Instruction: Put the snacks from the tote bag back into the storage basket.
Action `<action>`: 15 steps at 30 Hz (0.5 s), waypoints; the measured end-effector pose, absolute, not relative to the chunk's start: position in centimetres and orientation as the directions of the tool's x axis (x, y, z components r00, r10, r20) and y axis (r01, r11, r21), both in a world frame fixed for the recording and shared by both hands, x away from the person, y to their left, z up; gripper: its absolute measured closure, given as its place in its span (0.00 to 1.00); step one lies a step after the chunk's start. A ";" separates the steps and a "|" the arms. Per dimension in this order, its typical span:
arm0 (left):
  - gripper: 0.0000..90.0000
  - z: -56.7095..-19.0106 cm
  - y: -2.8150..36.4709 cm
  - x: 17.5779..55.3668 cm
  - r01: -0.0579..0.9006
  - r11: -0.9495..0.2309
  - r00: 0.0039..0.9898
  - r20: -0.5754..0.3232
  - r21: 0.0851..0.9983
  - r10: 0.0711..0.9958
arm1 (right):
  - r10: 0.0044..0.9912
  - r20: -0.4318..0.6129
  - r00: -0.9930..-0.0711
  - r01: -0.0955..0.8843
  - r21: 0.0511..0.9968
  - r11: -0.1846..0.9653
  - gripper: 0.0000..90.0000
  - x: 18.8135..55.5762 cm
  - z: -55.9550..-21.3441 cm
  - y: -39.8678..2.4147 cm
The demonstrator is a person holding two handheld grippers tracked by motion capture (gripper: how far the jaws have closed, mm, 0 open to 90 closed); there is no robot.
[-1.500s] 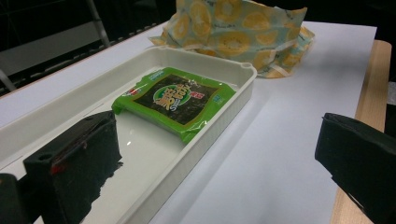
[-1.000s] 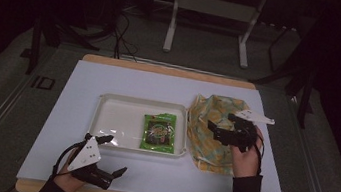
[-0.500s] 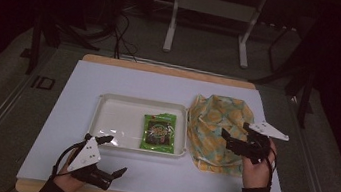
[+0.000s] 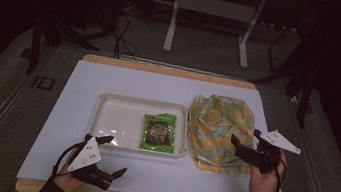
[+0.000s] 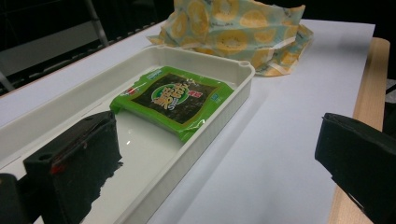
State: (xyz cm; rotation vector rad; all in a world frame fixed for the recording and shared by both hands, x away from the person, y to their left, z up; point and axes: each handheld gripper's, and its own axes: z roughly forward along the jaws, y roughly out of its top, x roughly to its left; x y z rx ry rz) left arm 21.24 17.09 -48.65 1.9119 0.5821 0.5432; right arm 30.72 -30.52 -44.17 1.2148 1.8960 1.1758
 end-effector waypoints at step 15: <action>0.00 -48.7 17.1 21.2 0.155 -0.361 0.784 0.108 0.920 0.611 | 0.923 -0.025 -0.384 0.363 0.915 0.176 0.15 29.1 -45.2 -31.6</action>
